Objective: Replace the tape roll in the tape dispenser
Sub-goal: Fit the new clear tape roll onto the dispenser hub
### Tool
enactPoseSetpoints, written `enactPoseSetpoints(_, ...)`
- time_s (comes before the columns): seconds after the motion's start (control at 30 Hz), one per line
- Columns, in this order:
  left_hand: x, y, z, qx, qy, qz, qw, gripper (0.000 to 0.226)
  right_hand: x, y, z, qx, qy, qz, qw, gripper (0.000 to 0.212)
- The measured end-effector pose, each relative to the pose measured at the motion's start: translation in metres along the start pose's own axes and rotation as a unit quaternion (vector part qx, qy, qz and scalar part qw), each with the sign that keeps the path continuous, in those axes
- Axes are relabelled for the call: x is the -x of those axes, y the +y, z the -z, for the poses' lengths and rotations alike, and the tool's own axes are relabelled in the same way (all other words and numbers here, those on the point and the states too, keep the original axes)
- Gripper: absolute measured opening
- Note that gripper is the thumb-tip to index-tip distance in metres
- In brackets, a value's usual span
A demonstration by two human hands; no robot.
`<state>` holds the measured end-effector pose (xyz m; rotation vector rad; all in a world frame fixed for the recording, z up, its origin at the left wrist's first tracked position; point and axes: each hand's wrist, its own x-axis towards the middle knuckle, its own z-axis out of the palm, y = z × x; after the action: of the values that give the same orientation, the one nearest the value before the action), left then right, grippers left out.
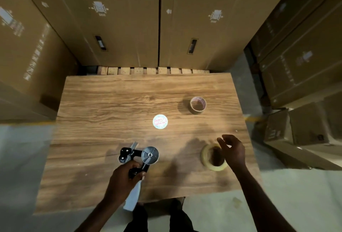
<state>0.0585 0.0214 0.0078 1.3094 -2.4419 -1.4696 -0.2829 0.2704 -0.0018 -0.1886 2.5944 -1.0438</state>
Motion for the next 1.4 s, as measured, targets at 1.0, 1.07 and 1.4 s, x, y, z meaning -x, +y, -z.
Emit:
enactPoseSetpoints(1.0, -0.003, 0.017, 0.025, 0.143, 0.072, 0.092, 0.983, 0.010, 0.071, -0.069, -0.056, -0.333, -0.311, -0.237, 0.858, 0.031)
enactPoseSetpoints(1.07, -0.003, 0.013, 0.027, 0.176, 0.076, 0.113, 0.975, 0.015, 0.082, -0.077, -0.067, -0.358, -0.328, -0.237, 0.841, 0.033)
enactPoseSetpoints(1.4, 0.015, 0.061, -0.006, 0.409, -0.015, 0.175, 0.896, 0.057, 0.132, -0.105, -0.114, -0.421, -0.396, -0.286, 0.764, 0.045)
